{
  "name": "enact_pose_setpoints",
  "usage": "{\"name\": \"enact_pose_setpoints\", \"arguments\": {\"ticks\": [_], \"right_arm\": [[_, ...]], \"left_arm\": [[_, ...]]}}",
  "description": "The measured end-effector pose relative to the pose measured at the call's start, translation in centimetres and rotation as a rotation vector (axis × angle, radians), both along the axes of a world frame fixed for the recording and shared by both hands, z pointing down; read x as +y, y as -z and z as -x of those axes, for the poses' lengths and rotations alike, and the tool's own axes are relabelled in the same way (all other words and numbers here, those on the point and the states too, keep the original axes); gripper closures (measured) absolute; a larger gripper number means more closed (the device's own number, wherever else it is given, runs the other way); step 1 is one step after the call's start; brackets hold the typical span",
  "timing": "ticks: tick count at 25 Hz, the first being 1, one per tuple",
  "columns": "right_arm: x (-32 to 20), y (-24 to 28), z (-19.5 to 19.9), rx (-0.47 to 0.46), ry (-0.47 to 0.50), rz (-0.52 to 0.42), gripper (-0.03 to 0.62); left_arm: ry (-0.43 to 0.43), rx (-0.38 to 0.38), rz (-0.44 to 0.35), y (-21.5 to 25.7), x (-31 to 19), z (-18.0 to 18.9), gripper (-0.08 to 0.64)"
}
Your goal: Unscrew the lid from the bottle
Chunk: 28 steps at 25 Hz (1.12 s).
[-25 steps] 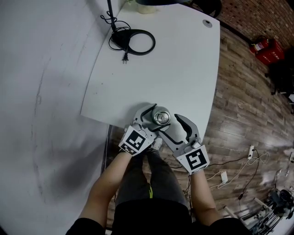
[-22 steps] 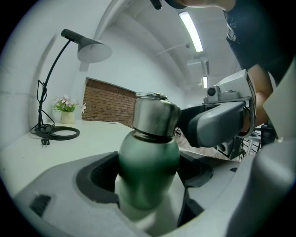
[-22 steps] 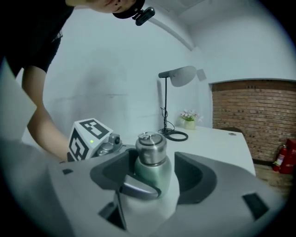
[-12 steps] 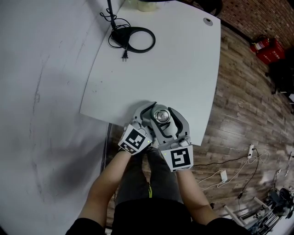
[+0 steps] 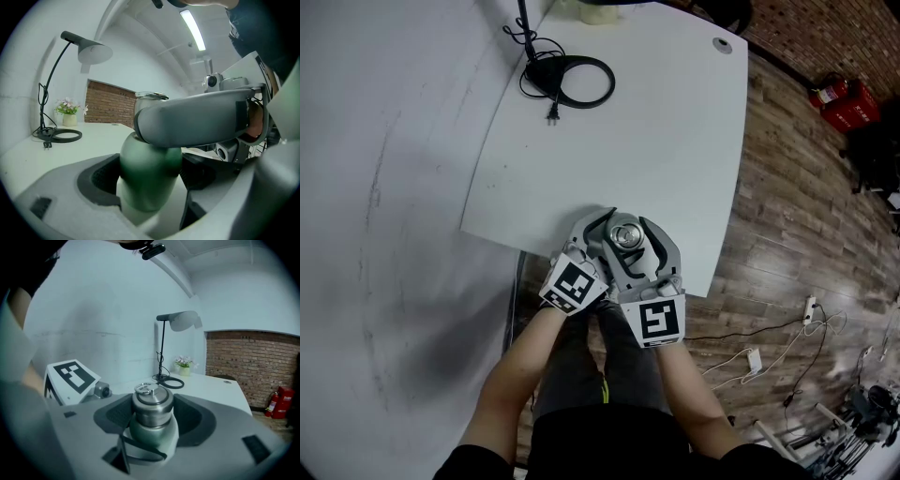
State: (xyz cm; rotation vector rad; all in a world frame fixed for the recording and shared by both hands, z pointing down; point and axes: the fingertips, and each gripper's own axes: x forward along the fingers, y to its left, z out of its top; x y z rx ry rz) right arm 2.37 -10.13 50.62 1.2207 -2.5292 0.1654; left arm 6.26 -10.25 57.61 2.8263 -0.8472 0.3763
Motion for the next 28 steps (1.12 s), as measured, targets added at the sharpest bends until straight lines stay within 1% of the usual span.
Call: {"name": "enact_pose_setpoints", "arguments": {"ticks": [3,5,7,10,12,15,17,18,20,25,28], "right_arm": [[0.0,0.0,0.1,-0.015,0.046,0.011,0.325],[0.1,0.1,0.3,-0.028,0.116,0.018,0.325],[0.3,0.2,0.5,-0.037,0.211,0.027,0.325],[0.7,0.3,0.7,-0.031,0.378,0.030,0.325],[1.0,0.3,0.8,-0.025,0.491,0.050,0.325],[1.2,0.1,0.9,0.023,0.652,0.078,0.325],[1.4,0.0,1.1,0.073,0.726,0.073,0.325],[1.4,-0.1,1.1,0.092,0.747,0.066,0.325],[1.5,-0.1,1.1,0.110,0.757,0.055,0.325],[1.4,0.0,1.0,0.095,0.727,0.044,0.325],[1.3,0.5,1.0,0.065,0.693,0.046,0.324]], "left_arm": [[0.002,-0.002,0.001,0.0,0.0,0.0,0.175],[0.004,-0.002,0.001,0.0,0.0,0.0,0.175],[0.004,-0.002,0.002,0.0,0.0,0.0,0.175],[0.002,-0.005,0.000,-0.1,0.1,-0.1,0.175],[0.003,-0.006,0.000,-0.1,0.1,-0.1,0.175],[0.004,-0.008,0.001,-0.2,0.0,-0.1,0.175],[0.006,-0.011,0.002,-0.2,0.0,0.0,0.175],[0.007,-0.012,0.002,-0.2,0.0,0.0,0.175],[0.009,-0.015,0.003,-0.2,0.0,0.0,0.175],[0.011,-0.010,0.013,-0.3,0.0,0.0,0.175],[0.013,-0.010,0.017,-0.4,0.0,0.1,0.175]]}}
